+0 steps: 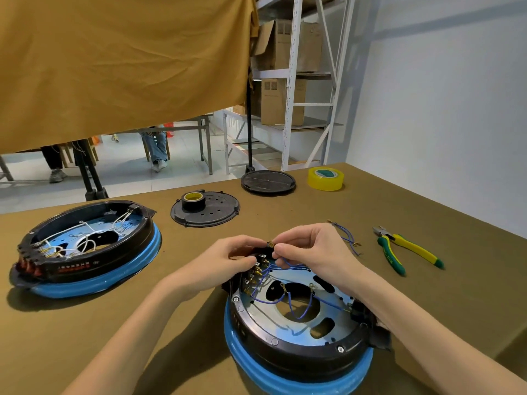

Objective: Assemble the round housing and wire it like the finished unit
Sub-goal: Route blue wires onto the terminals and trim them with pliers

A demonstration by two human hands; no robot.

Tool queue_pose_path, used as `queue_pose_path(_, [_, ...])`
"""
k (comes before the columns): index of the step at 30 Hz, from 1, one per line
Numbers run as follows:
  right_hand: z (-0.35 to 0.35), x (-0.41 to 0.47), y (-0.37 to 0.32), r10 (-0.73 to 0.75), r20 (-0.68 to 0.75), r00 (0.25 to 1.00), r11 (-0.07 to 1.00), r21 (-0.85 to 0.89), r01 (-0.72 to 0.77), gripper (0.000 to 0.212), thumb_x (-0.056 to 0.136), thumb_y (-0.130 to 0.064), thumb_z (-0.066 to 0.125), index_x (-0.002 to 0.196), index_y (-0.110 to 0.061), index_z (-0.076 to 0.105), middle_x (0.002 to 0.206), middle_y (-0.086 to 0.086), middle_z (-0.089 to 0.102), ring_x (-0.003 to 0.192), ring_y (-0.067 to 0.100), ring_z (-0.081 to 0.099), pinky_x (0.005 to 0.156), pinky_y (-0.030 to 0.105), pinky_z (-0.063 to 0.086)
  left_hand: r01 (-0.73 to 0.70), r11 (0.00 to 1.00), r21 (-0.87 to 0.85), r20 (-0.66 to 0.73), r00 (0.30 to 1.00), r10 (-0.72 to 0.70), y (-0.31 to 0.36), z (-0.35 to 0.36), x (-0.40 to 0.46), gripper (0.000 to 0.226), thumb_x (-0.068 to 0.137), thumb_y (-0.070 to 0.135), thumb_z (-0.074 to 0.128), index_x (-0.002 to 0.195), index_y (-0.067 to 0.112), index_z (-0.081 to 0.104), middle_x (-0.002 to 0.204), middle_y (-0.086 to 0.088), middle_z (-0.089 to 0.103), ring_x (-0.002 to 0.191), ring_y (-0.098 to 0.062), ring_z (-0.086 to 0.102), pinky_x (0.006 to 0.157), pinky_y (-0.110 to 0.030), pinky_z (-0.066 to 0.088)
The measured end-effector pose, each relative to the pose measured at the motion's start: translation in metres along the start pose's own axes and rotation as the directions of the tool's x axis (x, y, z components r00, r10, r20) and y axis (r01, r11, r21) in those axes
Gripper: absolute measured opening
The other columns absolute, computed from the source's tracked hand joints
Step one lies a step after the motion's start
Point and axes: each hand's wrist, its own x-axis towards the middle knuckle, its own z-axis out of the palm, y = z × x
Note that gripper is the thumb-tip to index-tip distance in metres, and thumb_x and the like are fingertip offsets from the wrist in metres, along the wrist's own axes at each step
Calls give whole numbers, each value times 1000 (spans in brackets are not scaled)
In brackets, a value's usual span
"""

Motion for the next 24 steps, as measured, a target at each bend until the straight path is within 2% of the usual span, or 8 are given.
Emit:
queue_pose_path(4, [7, 3, -4, -55, -1, 998, 985, -166, 54, 10, 92, 2, 71, 97, -3, 78, 79, 14, 78, 72, 24, 76, 70, 31, 63, -28, 984, -174, -110, 994, 9, -8, 18, 3, 29, 106, 17, 52, 122, 37, 66, 114, 14, 74, 106, -4, 70, 79, -16, 55])
queue_pose_path(8, [18, 5, -4, -88, 26, 996, 864, -496, 89, 13, 94, -4, 68, 98, -9, 79, 77, 3, 78, 70, 13, 76, 73, 30, 64, -115, 966, -230, -303, 952, 41, -11, 34, 7, 32, 103, 5, 50, 119, 24, 70, 113, 4, 75, 109, -11, 69, 92, -28, 55])
queue_pose_path(10, [21, 8, -7, -45, 45, 998, 818, -572, 62, 13, 96, -6, 65, 98, -9, 77, 78, 2, 78, 70, 10, 75, 74, 27, 63, -126, 967, -222, -345, 938, 43, -12, 38, 9, 33, 103, 5, 49, 119, 23, 71, 113, 5, 75, 108, -8, 68, 94, -30, 55])
queue_pose_path(13, [24, 12, -13, 39, 41, 998, 831, -556, -9, 13, 97, -7, 63, 96, -8, 76, 79, 4, 78, 72, 12, 75, 77, 27, 62, -129, 968, -213, -384, 922, 39, -11, 41, 9, 32, 103, 6, 49, 117, 24, 72, 109, 7, 75, 102, -4, 69, 88, -25, 54])
queue_pose_path(15, [26, 13, -17, 107, 93, 990, 860, -509, -46, 13, 98, -7, 63, 95, -7, 76, 80, 7, 78, 68, 10, 70, 74, 25, 59, -132, 967, -219, -395, 918, 36, -10, 43, 9, 30, 103, 7, 49, 116, 24, 71, 108, 7, 74, 100, -2, 68, 83, -20, 52])
queue_pose_path(17, [26, 12, -18, 204, 149, 967, 858, -503, -104, 11, 97, -9, 66, 94, -8, 77, 82, 5, 79, 67, 4, 66, 72, 22, 54, -126, 966, -226, -393, 919, 28, -11, 43, 8, 31, 103, 8, 48, 117, 24, 71, 110, 7, 73, 102, -2, 67, 84, -19, 51])
queue_pose_path(19, [23, 12, -18, 331, 171, 928, 848, -485, -213, 8, 95, -12, 69, 96, -10, 77, 86, 3, 80, 71, 5, 66, 74, 25, 52, -117, 969, -218, -387, 922, 25, -12, 43, 8, 31, 104, 9, 47, 119, 24, 70, 114, 8, 71, 104, 2, 65, 86, -19, 48])
queue_pose_path(24, [14, 17, -17, 459, 129, 879, 807, -474, -352, 6, 93, -11, 71, 95, -14, 66, 90, 5, 80, 67, 8, 67, 59, 22, 50, -111, 961, -252, -375, 927, 9, -14, 43, 9, 31, 105, 9, 46, 119, 24, 69, 115, 5, 72, 100, 0, 67, 83, -19, 49])
